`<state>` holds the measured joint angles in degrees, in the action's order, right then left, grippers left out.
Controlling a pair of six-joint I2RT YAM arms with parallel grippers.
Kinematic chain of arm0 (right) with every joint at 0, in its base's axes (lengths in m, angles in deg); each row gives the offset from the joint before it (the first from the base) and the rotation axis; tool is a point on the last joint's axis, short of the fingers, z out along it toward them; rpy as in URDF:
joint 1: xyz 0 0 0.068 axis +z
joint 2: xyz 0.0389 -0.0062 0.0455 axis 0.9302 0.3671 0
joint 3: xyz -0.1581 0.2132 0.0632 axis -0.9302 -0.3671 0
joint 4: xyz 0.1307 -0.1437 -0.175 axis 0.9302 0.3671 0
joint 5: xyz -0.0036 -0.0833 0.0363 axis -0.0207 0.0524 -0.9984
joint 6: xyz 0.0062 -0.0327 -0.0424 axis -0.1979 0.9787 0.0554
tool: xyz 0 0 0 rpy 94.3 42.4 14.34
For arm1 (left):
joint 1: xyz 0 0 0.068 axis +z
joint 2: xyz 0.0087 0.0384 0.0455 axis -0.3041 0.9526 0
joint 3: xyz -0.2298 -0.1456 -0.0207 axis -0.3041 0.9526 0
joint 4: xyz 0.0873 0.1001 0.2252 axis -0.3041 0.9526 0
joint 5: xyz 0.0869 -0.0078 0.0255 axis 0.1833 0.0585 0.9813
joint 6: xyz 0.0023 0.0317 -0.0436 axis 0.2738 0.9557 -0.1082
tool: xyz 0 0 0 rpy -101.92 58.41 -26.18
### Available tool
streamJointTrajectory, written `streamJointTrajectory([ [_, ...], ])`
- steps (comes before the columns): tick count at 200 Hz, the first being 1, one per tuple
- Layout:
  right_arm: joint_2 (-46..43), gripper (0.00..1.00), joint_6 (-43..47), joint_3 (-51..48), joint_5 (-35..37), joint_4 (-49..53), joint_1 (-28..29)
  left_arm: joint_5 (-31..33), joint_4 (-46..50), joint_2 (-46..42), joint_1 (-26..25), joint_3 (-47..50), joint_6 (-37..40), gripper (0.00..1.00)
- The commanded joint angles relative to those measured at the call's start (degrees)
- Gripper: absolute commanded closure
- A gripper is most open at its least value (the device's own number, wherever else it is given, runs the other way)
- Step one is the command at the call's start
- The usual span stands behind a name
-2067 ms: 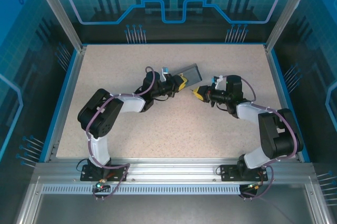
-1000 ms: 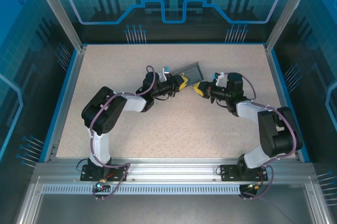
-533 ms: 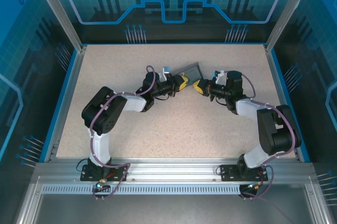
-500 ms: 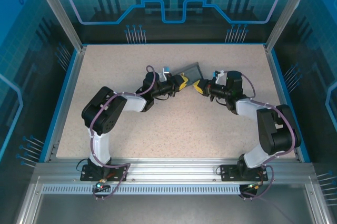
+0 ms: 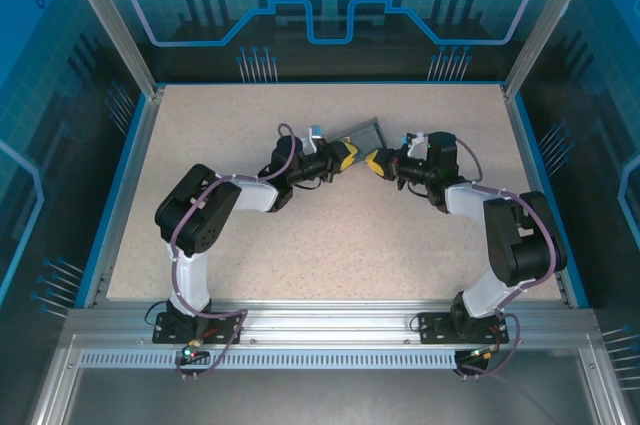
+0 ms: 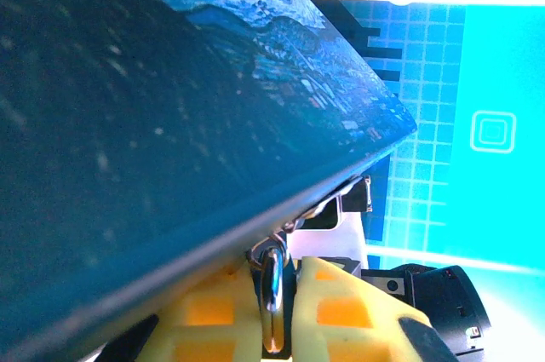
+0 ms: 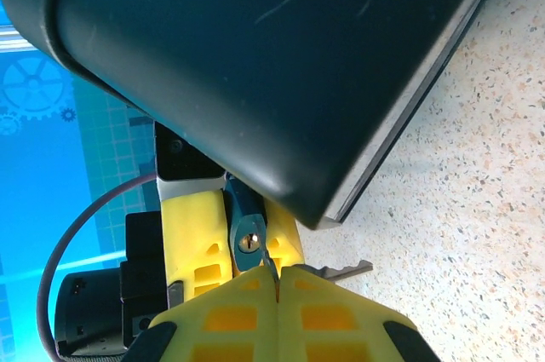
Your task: Unlock the padlock with the key
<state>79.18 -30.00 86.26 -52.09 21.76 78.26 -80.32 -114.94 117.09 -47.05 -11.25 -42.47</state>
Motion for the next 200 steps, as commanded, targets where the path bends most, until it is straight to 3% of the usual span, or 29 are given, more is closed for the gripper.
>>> streamJointTrajectory([
  [1, 0.9, 1.00, -0.4, 1.7, 0.6, -2.0, 0.8, -1.4, -5.0, 0.5, 0.5, -2.5, -0.9, 1.00],
  [200, 2.1, 1.00, 0.2, 3.6, 1.5, -0.9, 2.8, -1.7, -5.1, 0.8, 0.3, -2.5, -1.0, 1.00],
])
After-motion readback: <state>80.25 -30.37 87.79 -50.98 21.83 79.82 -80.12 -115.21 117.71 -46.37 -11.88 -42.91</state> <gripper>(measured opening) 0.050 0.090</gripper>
